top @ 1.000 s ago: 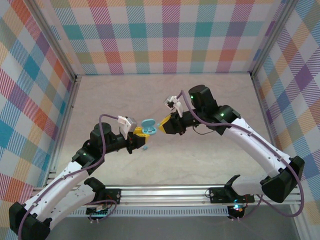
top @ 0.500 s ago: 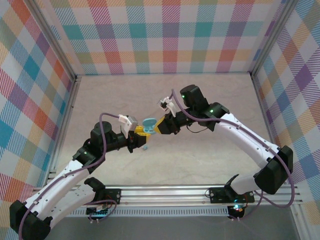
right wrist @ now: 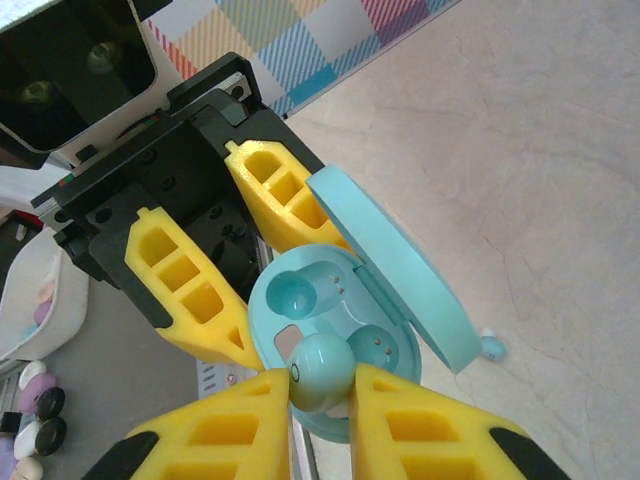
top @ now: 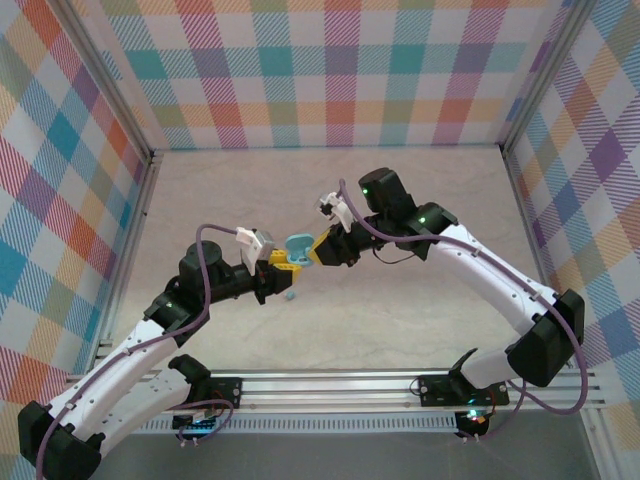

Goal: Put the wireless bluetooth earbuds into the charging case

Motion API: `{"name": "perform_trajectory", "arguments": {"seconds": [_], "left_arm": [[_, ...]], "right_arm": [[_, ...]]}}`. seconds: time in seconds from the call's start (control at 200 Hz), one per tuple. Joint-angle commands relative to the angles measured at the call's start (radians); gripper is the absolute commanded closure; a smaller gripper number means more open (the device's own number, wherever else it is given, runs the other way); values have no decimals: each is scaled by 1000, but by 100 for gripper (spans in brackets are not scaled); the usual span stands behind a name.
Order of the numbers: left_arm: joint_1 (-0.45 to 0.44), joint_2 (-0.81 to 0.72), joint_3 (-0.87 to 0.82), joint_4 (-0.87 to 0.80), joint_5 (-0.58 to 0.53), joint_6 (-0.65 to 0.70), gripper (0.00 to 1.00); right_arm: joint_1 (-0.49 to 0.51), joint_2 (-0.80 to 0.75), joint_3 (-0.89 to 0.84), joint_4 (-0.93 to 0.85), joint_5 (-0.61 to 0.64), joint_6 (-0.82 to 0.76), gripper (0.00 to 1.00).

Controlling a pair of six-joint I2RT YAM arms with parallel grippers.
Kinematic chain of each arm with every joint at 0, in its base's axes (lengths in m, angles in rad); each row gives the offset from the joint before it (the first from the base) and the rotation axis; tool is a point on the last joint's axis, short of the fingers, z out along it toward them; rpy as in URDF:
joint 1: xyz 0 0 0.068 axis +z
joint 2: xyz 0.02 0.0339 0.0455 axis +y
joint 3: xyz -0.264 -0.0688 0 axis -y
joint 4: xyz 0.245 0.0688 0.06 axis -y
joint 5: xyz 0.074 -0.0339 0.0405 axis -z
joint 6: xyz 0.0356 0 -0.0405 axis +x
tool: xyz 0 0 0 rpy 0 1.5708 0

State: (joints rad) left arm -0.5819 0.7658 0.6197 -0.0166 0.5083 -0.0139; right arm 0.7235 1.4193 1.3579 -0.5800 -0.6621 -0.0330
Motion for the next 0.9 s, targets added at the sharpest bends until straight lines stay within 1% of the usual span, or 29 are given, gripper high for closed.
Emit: {"name": "perform_trajectory", "arguments": {"seconds": [0.0, 0.27, 0.58, 0.635, 0.65, 0.675, 0.895], "left_arm": [[2, -2, 32, 26, 28, -3, 83], [2, -2, 34, 25, 26, -2, 83], [2, 0, 38, 20, 22, 3, 83], [2, 0, 38, 20, 23, 6, 83], [2, 0, 40, 19, 23, 5, 83], [2, 0, 40, 20, 24, 5, 83], [2, -3, 38, 23, 28, 3, 83]], "right_arm": [[7, 15, 31, -15, -6, -28, 80], [7, 30, 44, -27, -21, -21, 80], [7, 53, 68, -125, -44, -58, 80], [6, 56, 75, -142, -46, -58, 79], [6, 58, 78, -145, -47, -87, 79], [7, 58, 80, -149, -47, -95, 79], [6, 69, 107, -170, -44, -99, 75]]}}
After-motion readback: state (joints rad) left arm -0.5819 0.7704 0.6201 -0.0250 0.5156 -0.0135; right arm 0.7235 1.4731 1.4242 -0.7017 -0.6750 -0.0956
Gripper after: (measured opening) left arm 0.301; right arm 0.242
